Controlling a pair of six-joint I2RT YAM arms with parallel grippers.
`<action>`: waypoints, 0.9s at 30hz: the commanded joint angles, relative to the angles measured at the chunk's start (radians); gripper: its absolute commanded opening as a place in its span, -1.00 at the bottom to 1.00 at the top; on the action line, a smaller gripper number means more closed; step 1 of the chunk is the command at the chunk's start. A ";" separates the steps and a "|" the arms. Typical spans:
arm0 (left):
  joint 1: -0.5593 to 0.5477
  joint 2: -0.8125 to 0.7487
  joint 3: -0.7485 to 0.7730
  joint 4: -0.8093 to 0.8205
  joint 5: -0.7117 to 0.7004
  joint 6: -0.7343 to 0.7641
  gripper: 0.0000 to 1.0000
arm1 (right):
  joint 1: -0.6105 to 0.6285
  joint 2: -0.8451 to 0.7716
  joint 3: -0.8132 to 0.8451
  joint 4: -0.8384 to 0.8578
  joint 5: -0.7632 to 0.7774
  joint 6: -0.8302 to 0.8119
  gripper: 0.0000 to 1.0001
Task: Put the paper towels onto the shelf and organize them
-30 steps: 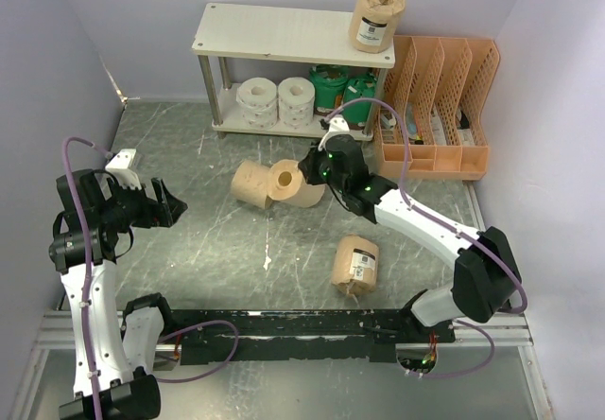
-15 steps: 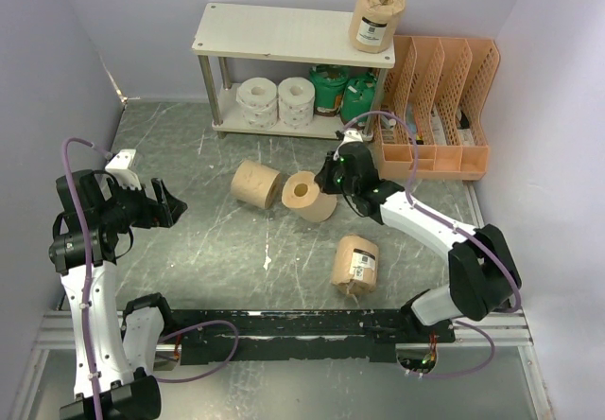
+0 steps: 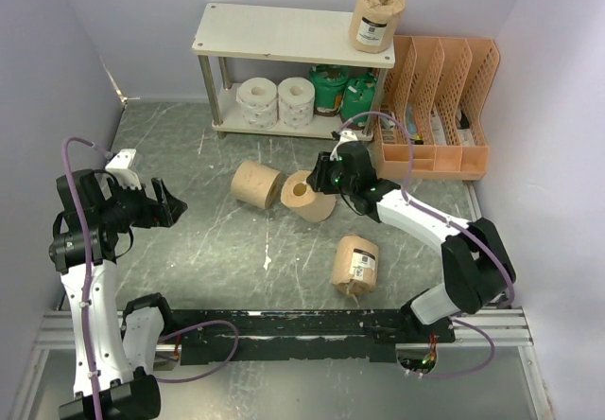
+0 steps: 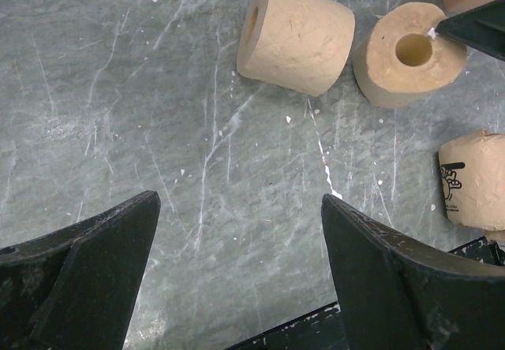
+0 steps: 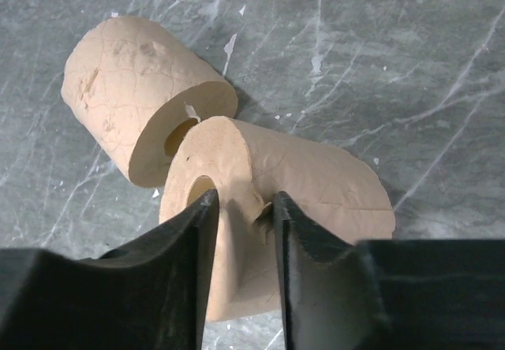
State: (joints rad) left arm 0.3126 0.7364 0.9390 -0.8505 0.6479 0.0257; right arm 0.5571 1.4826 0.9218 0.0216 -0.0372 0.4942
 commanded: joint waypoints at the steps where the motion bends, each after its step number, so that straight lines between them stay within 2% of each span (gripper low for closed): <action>1: 0.011 -0.003 -0.006 0.005 0.019 0.003 0.89 | 0.006 0.052 -0.010 -0.061 -0.053 0.010 -0.43; 4: 0.011 -0.004 -0.006 0.005 0.019 0.003 0.89 | 0.006 0.076 -0.009 -0.080 -0.056 0.003 -0.60; 8: 0.010 -0.004 -0.006 0.005 0.019 0.003 0.89 | 0.006 0.092 -0.022 -0.091 -0.051 -0.007 -0.97; 9: 0.010 -0.004 -0.006 0.005 0.020 0.003 0.89 | 0.006 0.098 -0.022 -0.097 -0.052 -0.010 -1.00; 13: 0.011 -0.003 -0.006 0.005 0.019 0.003 0.89 | 0.004 0.086 -0.016 -0.128 -0.063 -0.003 -1.00; 21: 0.011 0.001 -0.006 0.005 0.021 0.005 0.89 | -0.044 -0.092 0.073 -0.133 -0.142 0.099 -1.00; 27: 0.011 0.000 -0.005 0.005 0.020 0.003 0.89 | -0.058 -0.081 0.203 -0.115 -0.248 0.156 -1.00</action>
State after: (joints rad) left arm 0.3126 0.7395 0.9386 -0.8505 0.6483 0.0257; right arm 0.5056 1.4212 1.0172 -0.1257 -0.1917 0.5915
